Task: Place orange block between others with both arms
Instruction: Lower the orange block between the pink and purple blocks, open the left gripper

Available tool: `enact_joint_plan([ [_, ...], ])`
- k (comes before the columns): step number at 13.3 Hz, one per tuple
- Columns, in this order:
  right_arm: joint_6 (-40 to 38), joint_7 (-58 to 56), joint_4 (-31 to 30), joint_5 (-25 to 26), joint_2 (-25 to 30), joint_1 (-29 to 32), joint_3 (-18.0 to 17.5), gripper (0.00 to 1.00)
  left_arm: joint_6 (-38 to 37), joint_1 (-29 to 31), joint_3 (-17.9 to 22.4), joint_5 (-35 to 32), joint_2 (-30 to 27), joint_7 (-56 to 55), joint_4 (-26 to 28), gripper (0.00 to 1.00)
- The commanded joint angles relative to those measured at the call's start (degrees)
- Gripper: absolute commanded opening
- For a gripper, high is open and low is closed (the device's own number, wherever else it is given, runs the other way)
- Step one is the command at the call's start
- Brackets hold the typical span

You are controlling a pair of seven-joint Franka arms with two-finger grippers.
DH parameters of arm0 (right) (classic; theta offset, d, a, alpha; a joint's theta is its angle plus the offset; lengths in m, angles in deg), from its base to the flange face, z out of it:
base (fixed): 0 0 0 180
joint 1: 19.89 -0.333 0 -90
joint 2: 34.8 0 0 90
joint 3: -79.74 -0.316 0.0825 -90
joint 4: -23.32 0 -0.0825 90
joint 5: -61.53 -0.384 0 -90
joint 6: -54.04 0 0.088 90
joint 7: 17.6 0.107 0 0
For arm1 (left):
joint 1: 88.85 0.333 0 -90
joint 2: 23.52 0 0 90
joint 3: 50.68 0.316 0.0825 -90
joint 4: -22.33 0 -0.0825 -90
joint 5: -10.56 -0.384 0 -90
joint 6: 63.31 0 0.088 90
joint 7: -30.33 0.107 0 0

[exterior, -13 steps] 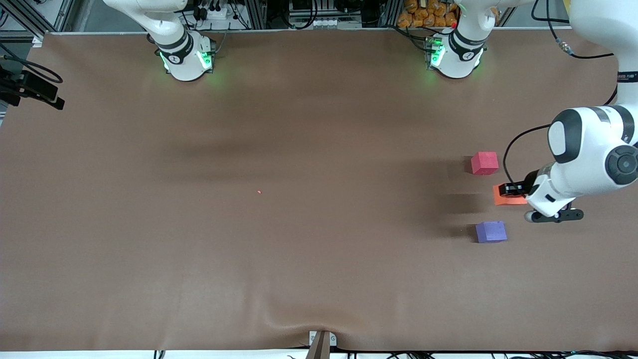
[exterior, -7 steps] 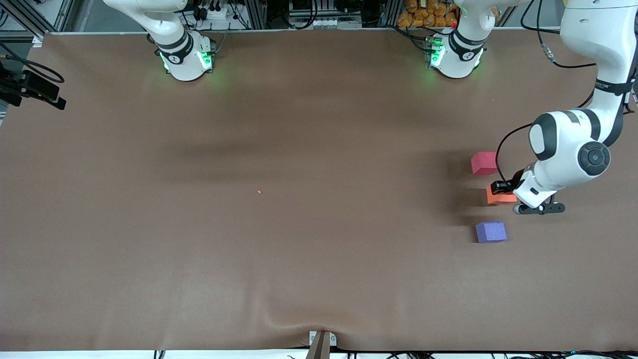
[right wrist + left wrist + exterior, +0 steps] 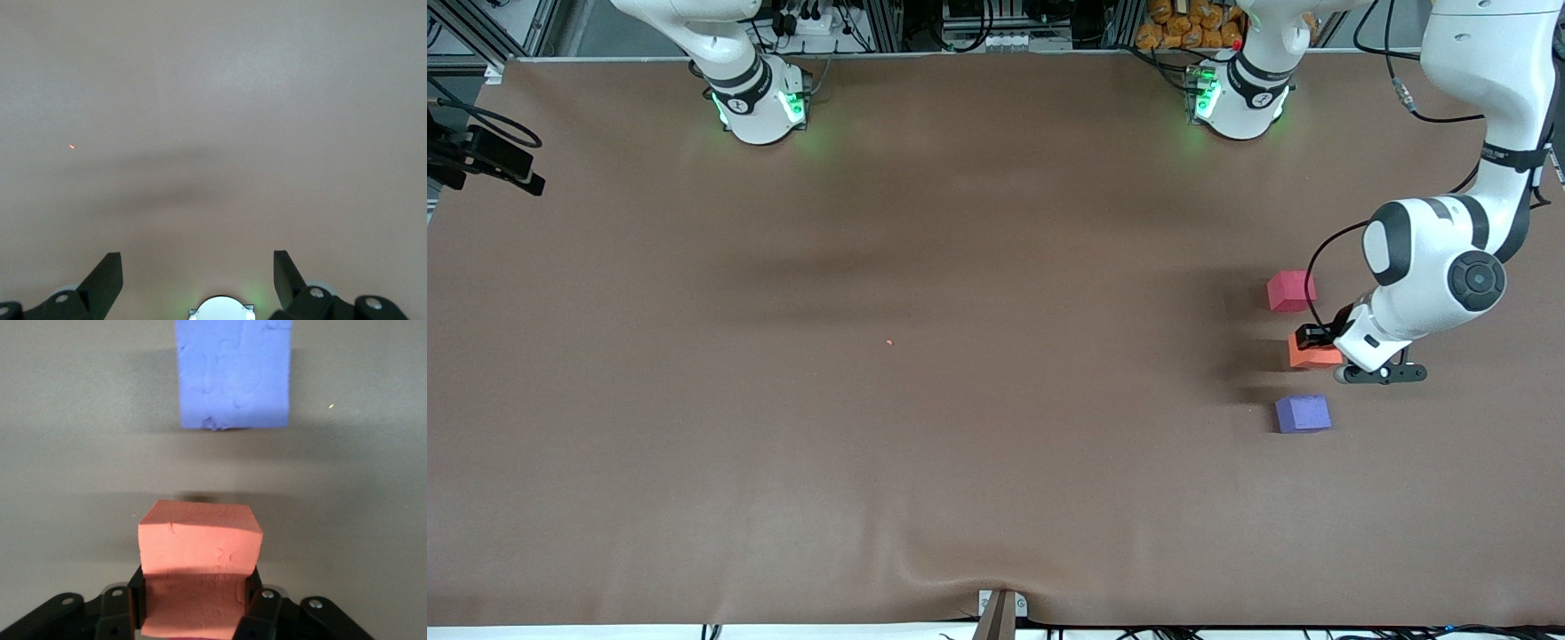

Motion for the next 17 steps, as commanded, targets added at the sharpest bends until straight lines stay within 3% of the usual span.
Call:
enact_joint_plan([
  [1, -0.3, 0.55, 0.82, -0.75, -0.27, 0.6, -0.5, 1.0, 3.59, 0.3, -0.26, -0.73, 0.53, 0.22, 1.57, 0.0],
  [17, -0.21, 0.55, 0.82, -0.75, -0.35, 0.07, -0.59, 1.0, 7.02, 0.3, -1.05, -0.65, 3.52, 0.22, 1.84, 0.0],
])
